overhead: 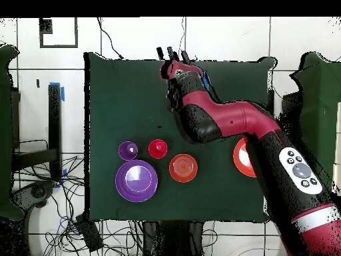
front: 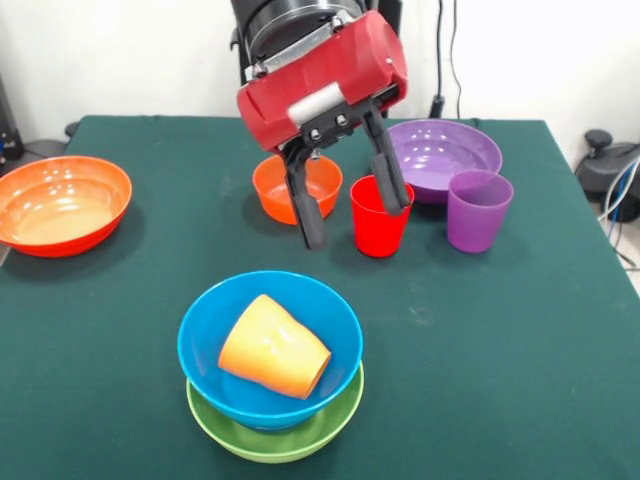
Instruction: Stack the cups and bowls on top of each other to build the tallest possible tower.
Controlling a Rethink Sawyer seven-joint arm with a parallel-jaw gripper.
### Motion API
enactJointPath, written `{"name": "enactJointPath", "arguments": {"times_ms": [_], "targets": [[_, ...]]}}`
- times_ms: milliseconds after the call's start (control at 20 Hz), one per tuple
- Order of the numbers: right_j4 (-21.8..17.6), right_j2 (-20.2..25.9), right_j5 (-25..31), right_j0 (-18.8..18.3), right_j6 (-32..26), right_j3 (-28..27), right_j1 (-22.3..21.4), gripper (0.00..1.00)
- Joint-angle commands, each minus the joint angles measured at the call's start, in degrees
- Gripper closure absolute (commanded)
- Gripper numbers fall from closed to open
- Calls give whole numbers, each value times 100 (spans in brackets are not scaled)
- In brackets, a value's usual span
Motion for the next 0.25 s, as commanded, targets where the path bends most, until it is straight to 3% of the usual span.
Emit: {"name": "enactJointPath", "arguments": {"times_ms": [50,250], "targets": [[-89,-768,-31,124,368,73,183,0],[-13,-1000,-226,170,463,100,211,0]]}}
